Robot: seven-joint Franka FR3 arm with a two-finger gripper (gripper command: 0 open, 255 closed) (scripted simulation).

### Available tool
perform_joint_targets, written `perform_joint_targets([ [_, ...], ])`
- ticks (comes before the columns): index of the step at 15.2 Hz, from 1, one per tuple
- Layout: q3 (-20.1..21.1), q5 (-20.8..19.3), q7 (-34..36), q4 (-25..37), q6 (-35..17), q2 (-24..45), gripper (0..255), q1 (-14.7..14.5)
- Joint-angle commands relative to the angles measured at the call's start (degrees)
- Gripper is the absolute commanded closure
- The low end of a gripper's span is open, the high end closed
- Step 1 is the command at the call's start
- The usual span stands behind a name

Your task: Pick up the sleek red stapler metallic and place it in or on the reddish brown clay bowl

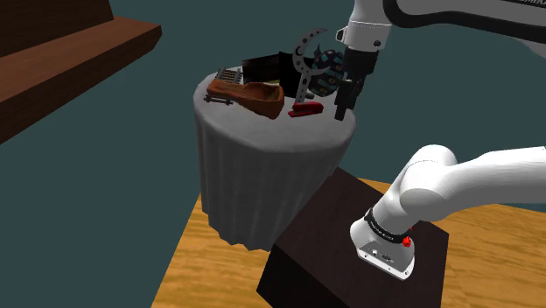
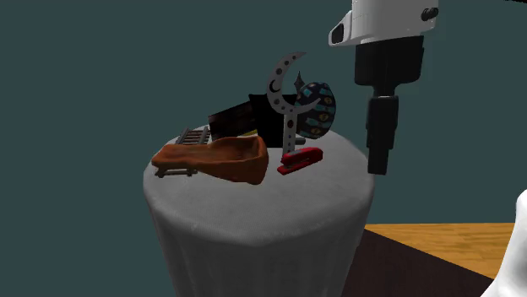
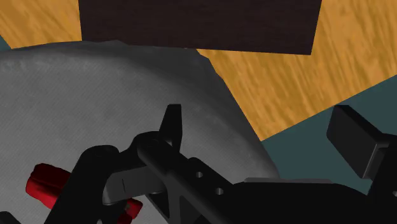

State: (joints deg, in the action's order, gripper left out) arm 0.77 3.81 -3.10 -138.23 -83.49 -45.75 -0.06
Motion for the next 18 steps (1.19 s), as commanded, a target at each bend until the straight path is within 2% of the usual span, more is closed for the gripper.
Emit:
perform_joint_targets([
  [1,0.0,0.0,0.0,0.0,0.0,0.0,0,0.0],
  [6,-6.5,-7.7,-15.4,-2.7,-6.6,1.8,0,-1.2],
  [11,-13.0,-14.0,-30.1,-3.0,-14.7,6.4,0,-2.6],
  [18,-21.9,-18.7,-50.1,0.6,-27.1,16.9,0,-6.0],
])
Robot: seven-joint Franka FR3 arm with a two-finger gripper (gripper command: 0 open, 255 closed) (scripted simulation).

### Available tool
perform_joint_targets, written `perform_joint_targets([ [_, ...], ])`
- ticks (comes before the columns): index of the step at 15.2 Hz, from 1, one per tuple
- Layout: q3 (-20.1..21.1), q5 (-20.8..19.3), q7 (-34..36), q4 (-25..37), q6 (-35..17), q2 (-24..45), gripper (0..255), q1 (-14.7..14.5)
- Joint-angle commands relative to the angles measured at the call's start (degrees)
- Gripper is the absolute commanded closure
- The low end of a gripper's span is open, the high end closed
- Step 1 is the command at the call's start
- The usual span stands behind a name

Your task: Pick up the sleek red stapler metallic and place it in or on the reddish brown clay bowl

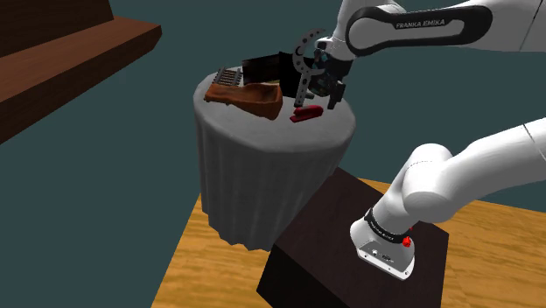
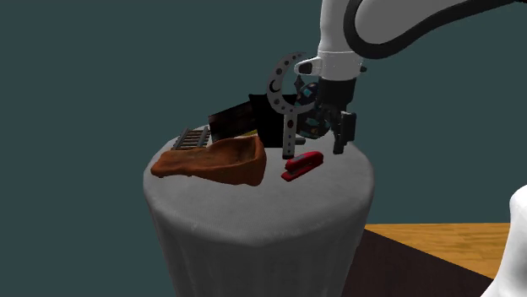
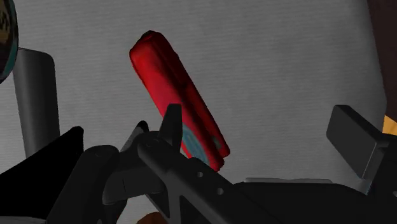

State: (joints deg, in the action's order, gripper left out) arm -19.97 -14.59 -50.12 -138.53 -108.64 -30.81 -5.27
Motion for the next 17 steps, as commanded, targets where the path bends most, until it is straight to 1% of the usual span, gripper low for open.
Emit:
perform_joint_targets([
  [1,-2.4,-0.4,-5.9,1.8,-3.7,3.8,0,-1.4],
  [4,-5.8,0.1,-14.8,4.9,-8.7,9.4,0,-3.5],
  [5,-6.3,0.4,-16.2,5.4,-9.5,10.4,0,-3.9],
  [12,-7.6,0.5,-16.6,2.1,-15.3,12.9,0,-3.8],
  [17,-7.7,0.5,-16.7,1.9,-15.8,13.2,0,-3.8],
])
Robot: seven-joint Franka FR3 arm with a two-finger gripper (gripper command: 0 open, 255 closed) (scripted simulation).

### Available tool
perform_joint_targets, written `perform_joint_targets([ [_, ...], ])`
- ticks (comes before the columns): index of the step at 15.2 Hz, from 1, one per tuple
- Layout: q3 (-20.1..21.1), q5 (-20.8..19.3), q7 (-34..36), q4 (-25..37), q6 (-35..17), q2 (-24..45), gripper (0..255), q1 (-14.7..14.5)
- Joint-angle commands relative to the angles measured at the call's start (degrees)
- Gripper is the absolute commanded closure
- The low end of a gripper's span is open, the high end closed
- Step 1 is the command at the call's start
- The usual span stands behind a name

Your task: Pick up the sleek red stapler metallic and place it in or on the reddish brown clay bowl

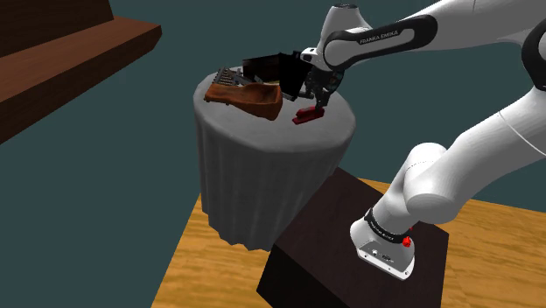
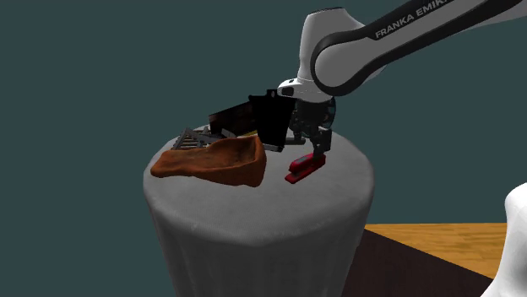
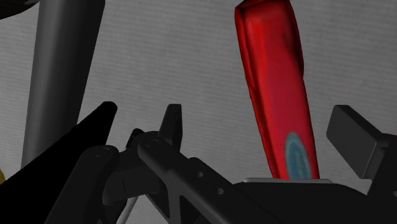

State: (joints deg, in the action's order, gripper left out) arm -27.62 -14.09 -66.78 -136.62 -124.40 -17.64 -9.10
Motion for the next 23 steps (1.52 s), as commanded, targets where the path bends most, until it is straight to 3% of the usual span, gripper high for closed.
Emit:
perform_joint_targets([
  [1,0.0,0.0,0.0,0.0,0.0,0.0,0,0.0],
  [3,0.0,0.0,0.0,0.0,0.0,0.0,0,0.0],
  [4,0.0,0.0,0.0,0.0,0.0,0.0,255,0.0],
  [13,0.0,0.0,0.0,0.0,-0.1,0.0,255,0.0],
  [23,1.4,0.1,-0.1,5.5,8.1,-2.8,255,-0.1],
])
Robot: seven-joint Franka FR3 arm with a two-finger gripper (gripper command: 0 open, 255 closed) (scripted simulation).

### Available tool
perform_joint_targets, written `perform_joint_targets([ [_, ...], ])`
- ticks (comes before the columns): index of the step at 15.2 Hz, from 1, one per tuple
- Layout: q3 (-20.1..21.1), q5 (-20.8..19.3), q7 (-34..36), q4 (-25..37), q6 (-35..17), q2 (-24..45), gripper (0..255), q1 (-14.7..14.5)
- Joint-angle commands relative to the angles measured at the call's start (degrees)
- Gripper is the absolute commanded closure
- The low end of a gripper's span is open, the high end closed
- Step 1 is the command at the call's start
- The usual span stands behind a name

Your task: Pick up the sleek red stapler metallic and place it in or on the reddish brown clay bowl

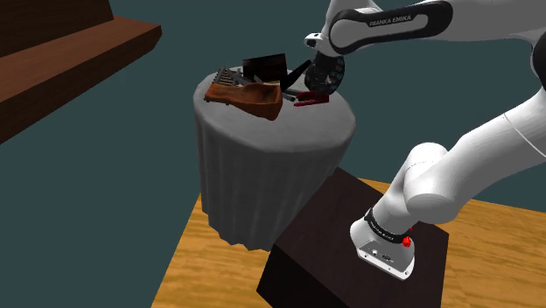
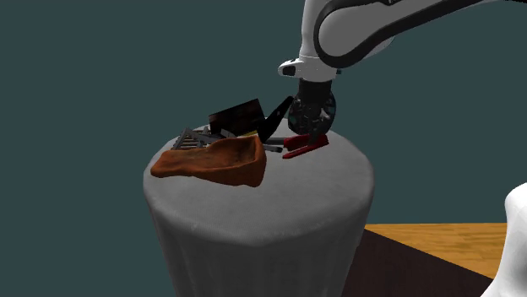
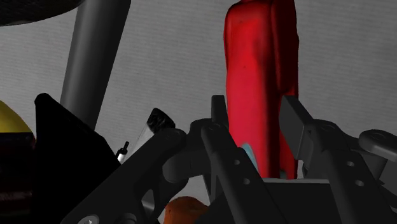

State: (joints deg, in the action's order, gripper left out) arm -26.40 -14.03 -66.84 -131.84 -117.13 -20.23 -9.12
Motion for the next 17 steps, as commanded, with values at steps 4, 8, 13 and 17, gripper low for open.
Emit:
perform_joint_targets([
  [4,0.6,0.2,-0.2,3.2,4.0,-0.8,255,-0.1],
  [8,1.0,0.5,-0.4,5.9,7.2,-1.3,255,-0.2],
  [13,1.5,0.8,-0.6,9.5,11.0,-1.5,255,-0.4],
  [17,1.9,1.1,-0.9,12.6,14.1,-1.4,255,-0.6],
])
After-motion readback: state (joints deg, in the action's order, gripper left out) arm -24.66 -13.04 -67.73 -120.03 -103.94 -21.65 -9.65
